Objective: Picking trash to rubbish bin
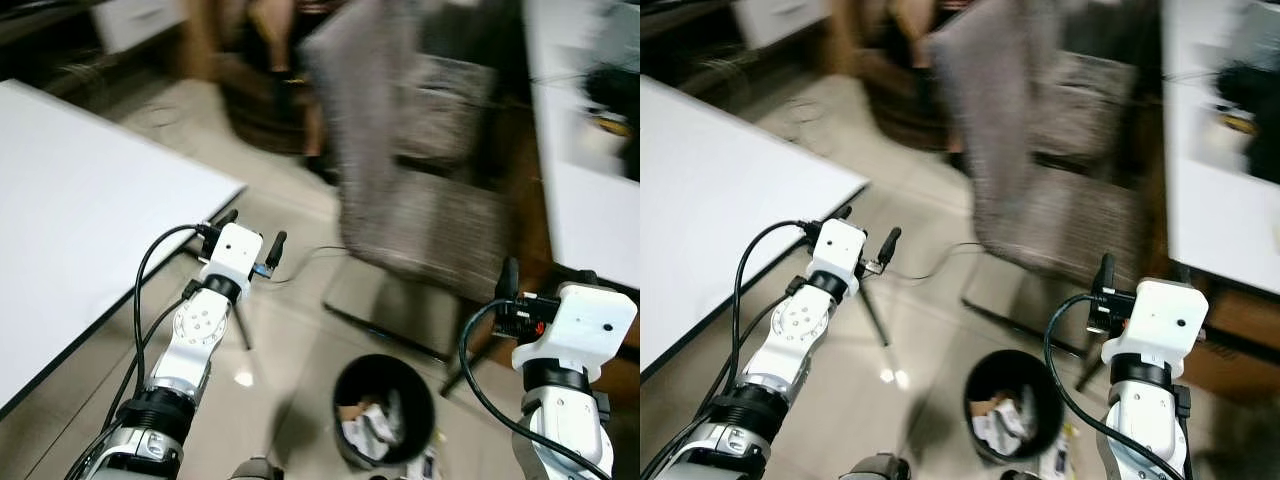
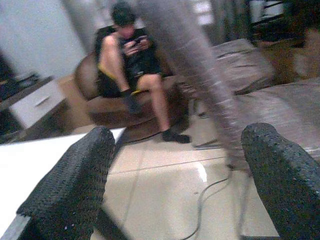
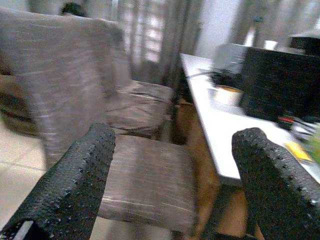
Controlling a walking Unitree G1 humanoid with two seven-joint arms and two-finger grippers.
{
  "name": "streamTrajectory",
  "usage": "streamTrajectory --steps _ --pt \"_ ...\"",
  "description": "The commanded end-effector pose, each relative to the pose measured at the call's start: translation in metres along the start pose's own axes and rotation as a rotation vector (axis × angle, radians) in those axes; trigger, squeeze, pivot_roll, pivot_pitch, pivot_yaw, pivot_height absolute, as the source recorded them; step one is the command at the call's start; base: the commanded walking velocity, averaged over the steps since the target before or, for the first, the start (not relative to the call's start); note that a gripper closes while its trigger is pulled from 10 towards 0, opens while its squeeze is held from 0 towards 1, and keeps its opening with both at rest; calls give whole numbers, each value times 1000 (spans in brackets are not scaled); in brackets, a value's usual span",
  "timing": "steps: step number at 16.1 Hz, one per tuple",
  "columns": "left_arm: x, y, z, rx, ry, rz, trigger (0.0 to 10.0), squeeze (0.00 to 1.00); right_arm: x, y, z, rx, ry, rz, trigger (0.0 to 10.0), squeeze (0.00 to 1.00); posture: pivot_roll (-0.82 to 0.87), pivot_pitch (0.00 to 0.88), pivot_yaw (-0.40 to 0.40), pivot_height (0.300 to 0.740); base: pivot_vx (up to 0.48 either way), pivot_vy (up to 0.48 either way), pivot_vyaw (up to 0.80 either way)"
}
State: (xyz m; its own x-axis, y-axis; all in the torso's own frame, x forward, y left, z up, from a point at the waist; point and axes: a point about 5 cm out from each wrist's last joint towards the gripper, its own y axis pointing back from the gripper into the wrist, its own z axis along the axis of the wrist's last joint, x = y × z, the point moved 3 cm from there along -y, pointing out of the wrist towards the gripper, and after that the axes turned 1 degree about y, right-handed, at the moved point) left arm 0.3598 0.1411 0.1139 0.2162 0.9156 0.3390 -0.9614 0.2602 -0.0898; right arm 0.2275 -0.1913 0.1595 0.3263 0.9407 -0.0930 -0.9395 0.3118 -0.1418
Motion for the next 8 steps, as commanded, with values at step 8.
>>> streamTrajectory --steps 8 --pt "-4 -16 27 -50 31 32 10000 0 0 -1 1 -4 -11 -5 10000 0 69 88 -6 740 0 0 800"
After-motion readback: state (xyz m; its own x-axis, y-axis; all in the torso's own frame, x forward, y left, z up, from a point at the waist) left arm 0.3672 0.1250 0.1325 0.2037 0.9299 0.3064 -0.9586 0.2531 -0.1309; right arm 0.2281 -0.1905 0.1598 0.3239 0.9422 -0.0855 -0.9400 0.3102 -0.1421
